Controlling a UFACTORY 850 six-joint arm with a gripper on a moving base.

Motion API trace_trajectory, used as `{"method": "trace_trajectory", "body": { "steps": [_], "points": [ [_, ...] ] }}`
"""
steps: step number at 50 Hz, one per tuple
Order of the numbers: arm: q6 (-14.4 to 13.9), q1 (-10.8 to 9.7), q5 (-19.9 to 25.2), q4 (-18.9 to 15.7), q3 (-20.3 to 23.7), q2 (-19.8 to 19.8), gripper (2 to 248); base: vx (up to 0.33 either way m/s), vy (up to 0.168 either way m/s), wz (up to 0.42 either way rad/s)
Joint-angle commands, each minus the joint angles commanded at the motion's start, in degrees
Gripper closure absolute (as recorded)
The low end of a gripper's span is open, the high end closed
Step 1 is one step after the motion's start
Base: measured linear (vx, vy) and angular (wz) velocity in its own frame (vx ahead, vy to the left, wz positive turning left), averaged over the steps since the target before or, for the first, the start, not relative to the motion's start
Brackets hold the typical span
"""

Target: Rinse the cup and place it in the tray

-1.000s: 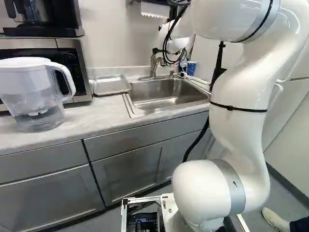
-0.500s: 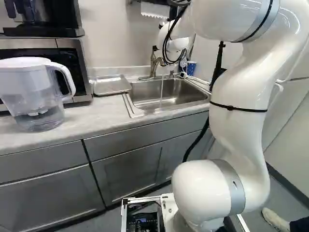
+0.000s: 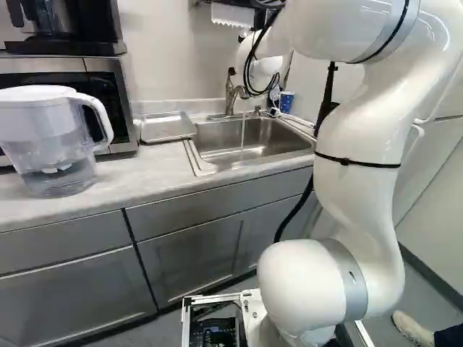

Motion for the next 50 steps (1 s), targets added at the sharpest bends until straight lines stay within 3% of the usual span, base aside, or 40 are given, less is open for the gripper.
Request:
{"method": "trace_trajectory", "body": {
  "steps": [18, 50],
  "points": [
    [0.00, -0.13, 0.00, 0.00, 3.44, 3.02, 3, 0.000, 0.000, 0.000],
    [0.00, -0.24, 0.00, 0.00, 13.57, 12.34, 3, 0.000, 0.000, 0.000]
  ]
}}
